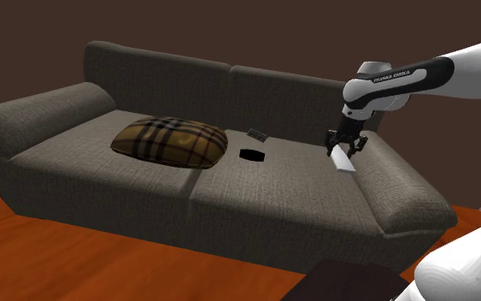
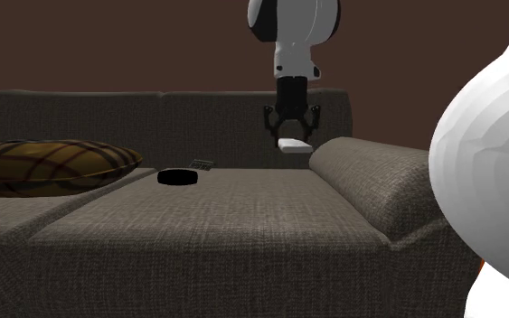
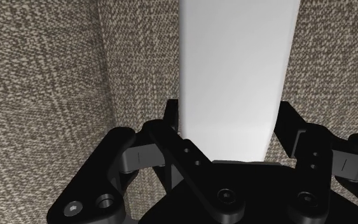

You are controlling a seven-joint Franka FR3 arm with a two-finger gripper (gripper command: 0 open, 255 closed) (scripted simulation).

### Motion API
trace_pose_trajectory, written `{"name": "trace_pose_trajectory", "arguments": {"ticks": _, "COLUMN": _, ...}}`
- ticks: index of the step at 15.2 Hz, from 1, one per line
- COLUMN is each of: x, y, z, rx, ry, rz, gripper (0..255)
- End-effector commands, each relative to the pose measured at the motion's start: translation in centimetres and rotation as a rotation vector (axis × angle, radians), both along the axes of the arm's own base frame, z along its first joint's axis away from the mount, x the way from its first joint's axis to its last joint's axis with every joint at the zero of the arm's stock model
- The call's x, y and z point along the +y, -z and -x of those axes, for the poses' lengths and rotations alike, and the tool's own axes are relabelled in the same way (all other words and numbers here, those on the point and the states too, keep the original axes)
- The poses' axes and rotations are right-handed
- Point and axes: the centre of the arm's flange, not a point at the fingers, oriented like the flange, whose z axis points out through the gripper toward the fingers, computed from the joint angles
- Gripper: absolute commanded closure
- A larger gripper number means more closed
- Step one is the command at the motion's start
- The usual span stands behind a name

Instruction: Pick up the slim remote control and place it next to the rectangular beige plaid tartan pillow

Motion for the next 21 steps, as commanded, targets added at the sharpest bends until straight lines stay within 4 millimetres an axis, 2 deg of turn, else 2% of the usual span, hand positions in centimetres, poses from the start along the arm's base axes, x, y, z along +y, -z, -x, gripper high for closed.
{"name": "trace_pose_trajectory", "arguments": {"ticks": 1, "x": -0.1, "y": -1.1, "z": 0.1, "rx": 0.0, "ry": 0.0, "rz": 0.0, "gripper": 255}}
{"name": "trace_pose_trajectory", "arguments": {"ticks": 16, "x": -0.1, "y": -8.8, "z": 0.1, "rx": 0.0, "ry": 0.0, "rz": 0.0, "gripper": 255}}
{"name": "trace_pose_trajectory", "arguments": {"ticks": 21, "x": 5.0, "y": -8.9, "z": -4.2, "rx": 0.0, "ry": 0.0, "rz": 0.0, "gripper": 255}}
